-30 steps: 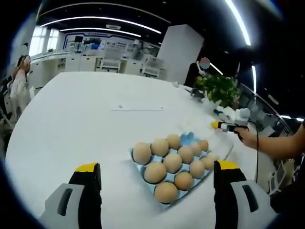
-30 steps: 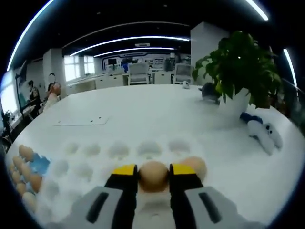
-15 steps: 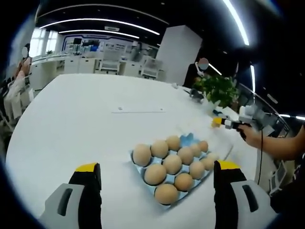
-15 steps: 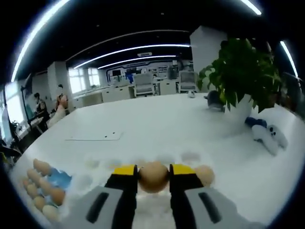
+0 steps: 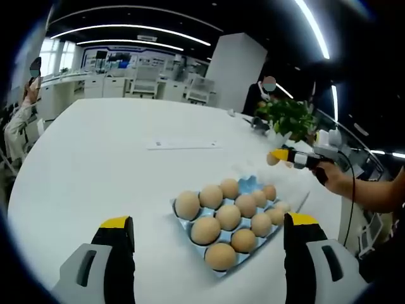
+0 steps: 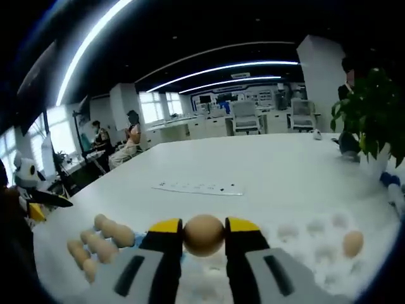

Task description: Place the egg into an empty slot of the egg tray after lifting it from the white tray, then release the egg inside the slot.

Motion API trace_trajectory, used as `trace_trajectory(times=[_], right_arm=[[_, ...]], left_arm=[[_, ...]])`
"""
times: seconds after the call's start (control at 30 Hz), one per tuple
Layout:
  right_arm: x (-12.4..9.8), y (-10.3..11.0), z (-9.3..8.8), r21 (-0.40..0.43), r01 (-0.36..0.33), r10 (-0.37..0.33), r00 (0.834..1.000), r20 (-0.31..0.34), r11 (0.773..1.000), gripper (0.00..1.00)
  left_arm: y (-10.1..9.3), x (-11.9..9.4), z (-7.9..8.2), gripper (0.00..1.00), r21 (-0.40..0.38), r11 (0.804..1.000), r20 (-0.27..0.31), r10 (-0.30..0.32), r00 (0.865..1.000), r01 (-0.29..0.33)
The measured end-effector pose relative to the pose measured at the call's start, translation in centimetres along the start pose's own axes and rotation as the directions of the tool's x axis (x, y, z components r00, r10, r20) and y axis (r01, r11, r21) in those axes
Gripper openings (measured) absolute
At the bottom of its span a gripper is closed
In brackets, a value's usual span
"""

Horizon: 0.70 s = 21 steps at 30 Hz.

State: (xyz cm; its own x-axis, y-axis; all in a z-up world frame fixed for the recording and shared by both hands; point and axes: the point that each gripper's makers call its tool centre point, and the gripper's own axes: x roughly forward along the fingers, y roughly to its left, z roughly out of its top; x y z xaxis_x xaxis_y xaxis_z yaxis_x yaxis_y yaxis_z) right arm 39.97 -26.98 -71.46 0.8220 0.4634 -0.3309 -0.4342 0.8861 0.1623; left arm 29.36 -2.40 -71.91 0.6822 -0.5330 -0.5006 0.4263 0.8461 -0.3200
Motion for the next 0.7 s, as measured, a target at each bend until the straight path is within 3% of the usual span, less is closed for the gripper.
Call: trace_trajectory(times=[0.3,0.7], right_arm=[[2.1,4.5,-1.5,-0.017,-0.143,0.142,0.988,-0.054,0.99,0.25],[3.9,7.1,-4.0,-0.004,-0.237,0.235,0.964,-0.126,0.971,0.25]], left_arm=[[0.2,-0.3,-0.1,0.99,0.004,1.0,0.003,0.004,1.0,-0.004],[0.0,-0.4,0.0,0.99,0.007,1.0,0.008,0.003,1.0,-0.003]])
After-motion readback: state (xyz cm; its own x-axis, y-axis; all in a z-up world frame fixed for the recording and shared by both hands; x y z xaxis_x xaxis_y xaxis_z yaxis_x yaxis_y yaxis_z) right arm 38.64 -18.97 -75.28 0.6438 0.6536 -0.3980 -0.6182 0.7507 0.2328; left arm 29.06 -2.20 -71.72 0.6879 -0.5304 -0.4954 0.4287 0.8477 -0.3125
